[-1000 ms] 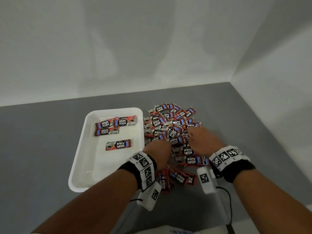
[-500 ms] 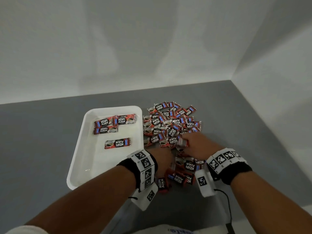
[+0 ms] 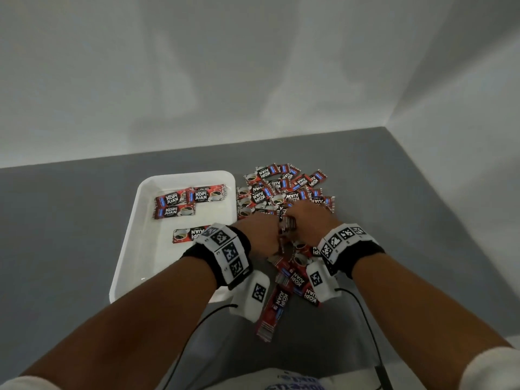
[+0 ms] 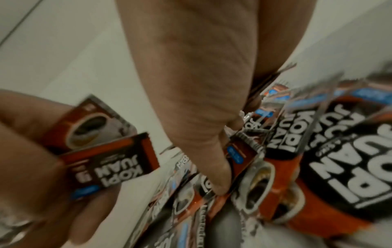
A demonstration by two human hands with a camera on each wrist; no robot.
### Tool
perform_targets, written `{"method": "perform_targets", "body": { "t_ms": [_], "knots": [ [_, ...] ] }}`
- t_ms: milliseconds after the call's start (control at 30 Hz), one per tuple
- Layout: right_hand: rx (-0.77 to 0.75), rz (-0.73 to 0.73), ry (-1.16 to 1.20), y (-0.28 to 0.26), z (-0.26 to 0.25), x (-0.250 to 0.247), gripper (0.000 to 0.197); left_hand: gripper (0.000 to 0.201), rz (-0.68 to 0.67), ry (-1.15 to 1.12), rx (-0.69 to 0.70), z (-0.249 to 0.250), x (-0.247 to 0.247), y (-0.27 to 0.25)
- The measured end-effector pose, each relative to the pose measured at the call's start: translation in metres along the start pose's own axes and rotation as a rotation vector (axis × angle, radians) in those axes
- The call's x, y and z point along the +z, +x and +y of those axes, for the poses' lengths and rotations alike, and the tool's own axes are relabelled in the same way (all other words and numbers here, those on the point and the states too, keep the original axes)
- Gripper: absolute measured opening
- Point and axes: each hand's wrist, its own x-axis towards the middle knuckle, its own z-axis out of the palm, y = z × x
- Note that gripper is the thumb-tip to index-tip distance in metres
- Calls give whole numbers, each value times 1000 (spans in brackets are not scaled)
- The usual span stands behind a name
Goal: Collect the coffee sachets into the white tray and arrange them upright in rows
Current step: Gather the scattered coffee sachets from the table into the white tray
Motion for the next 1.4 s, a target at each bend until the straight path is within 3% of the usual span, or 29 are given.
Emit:
{"method": "perform_targets", "body": {
  "t_ms": [133,233,300,367,467,567,667,733,767,867,1067,1167,1267,1400],
  "knots": [
    [44,-5,63,-1,6,-1,10,23,78,58,-91,-3,7,11],
    [89,18,167,-8,14,-20,8,23,97,72,-245,-4,8,18],
    [141,47,238,-16,23,-31,8,38,108,93,-332,-2,8,23],
    [161,50,276,-25,30,-36,7,40,87,111,-385,-1,10,28],
    [166,-42,250,-35,36,-32,21,39,94,76,-351,0,12,33],
    [153,-87,189,-41,34,-19,12,33,132,29,-339,2,9,32],
    [160,-114,126,-45,30,0,37,27,140,-24,-308,1,6,29],
    [190,-106,156,-46,26,10,44,19,160,-33,-270,3,-2,25],
    [205,-100,167,-46,23,13,41,16,185,-48,-267,4,-7,23],
    [214,-124,169,-45,21,14,33,30,256,-145,-212,7,-16,20],
    [183,-14,275,-42,30,-15,8,25,158,-276,-243,12,1,18],
    [213,11,307,-42,37,-15,9,22,83,-178,-210,19,13,17],
    [207,-18,282,-45,40,-10,7,39,-10,-66,-245,15,21,21],
    [151,-61,167,-49,38,-2,13,38,-10,-28,-220,14,20,24]
  ]
}}
